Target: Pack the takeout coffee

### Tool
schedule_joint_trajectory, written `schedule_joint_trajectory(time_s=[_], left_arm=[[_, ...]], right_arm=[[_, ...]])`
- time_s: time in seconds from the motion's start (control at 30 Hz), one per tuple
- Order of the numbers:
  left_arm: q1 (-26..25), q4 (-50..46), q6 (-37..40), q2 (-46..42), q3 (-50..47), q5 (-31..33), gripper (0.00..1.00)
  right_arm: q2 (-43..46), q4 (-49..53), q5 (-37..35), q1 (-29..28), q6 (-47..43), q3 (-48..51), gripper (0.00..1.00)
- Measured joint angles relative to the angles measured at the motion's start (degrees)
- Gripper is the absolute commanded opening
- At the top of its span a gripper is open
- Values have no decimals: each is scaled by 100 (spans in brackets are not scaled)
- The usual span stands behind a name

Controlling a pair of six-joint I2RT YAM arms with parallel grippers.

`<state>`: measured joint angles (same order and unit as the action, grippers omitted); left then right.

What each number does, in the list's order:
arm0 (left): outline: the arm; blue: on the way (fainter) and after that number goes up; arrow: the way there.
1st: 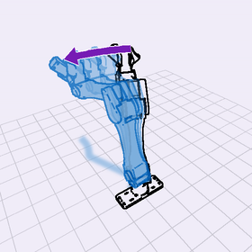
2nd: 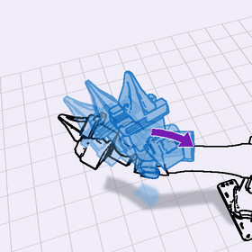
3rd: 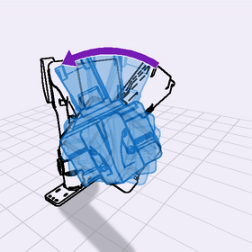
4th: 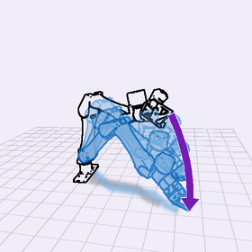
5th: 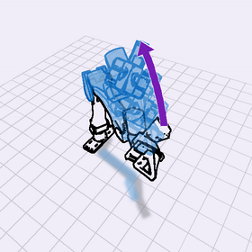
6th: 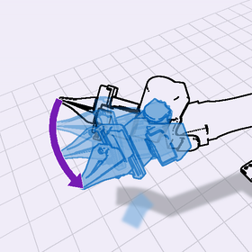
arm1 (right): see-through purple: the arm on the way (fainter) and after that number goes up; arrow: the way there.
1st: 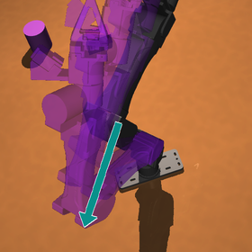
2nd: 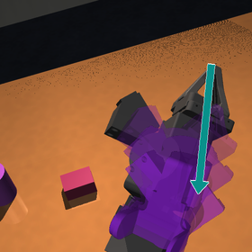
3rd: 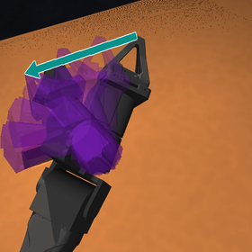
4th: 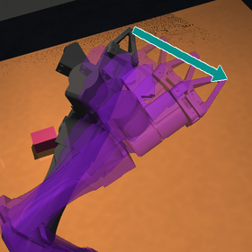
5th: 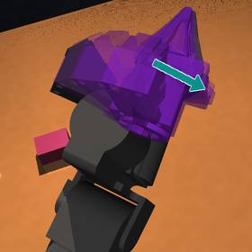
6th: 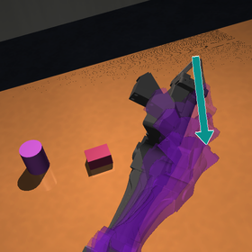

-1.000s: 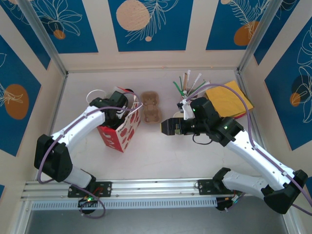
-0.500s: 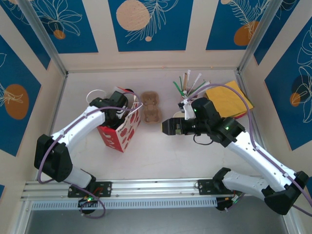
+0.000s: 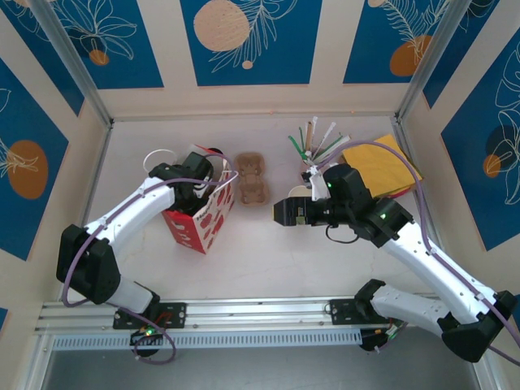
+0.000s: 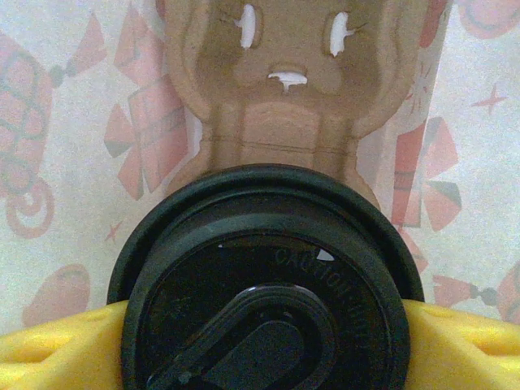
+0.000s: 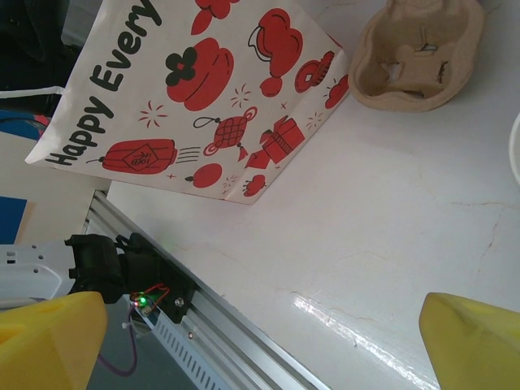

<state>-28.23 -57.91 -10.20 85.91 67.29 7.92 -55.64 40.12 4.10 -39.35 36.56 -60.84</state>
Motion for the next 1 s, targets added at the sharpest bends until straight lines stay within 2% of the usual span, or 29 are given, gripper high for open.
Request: schedule_joint_trajectory(time_s=[1.0], left_arm=[[4, 9, -4, -37, -28, -2, 79]], right_arm=[[116, 44, -74, 39, 26, 66, 99]])
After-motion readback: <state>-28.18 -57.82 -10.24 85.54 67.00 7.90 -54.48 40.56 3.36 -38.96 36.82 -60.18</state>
